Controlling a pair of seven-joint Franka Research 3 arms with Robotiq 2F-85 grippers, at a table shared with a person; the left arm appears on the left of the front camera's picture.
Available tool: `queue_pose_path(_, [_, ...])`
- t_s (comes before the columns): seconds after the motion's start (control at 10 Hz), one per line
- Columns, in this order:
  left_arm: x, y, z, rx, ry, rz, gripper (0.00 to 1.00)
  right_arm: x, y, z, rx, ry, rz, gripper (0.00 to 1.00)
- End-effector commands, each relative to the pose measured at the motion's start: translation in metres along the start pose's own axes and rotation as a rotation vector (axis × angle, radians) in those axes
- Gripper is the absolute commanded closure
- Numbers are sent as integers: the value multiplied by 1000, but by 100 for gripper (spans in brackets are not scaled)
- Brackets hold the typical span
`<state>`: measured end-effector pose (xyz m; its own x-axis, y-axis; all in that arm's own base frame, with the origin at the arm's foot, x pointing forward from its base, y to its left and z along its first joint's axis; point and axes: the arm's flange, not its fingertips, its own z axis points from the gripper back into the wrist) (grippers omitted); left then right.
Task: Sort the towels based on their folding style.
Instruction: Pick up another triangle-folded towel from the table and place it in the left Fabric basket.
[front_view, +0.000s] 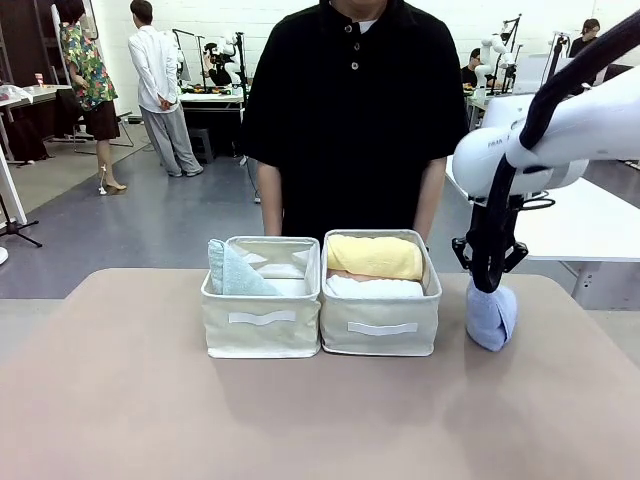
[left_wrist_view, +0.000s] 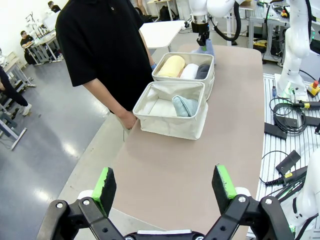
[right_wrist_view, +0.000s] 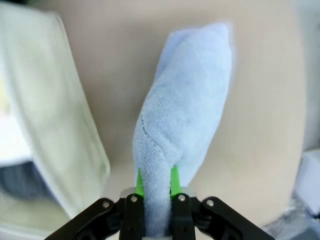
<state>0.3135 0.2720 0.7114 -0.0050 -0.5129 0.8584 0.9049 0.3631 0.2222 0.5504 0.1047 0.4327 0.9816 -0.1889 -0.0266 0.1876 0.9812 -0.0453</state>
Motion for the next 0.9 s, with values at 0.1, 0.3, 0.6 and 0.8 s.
queue_pose_path(0.1, [2, -1, 2, 0, -17, -4, 0, -84, 1, 159, -165, 30, 298, 100])
queue_pose_path(0.3, [2, -1, 2, 0, -17, -4, 0, -137, -6, 239, -209, -77, 320, 100])
queue_pose_path(0.6, [2, -1, 2, 0, -17, -4, 0, -171, -14, 263, -213, -86, 313, 100])
queue_pose_path(0.8, [2, -1, 2, 0, -17, -4, 0, -186, -14, 282, -197, -86, 300, 100])
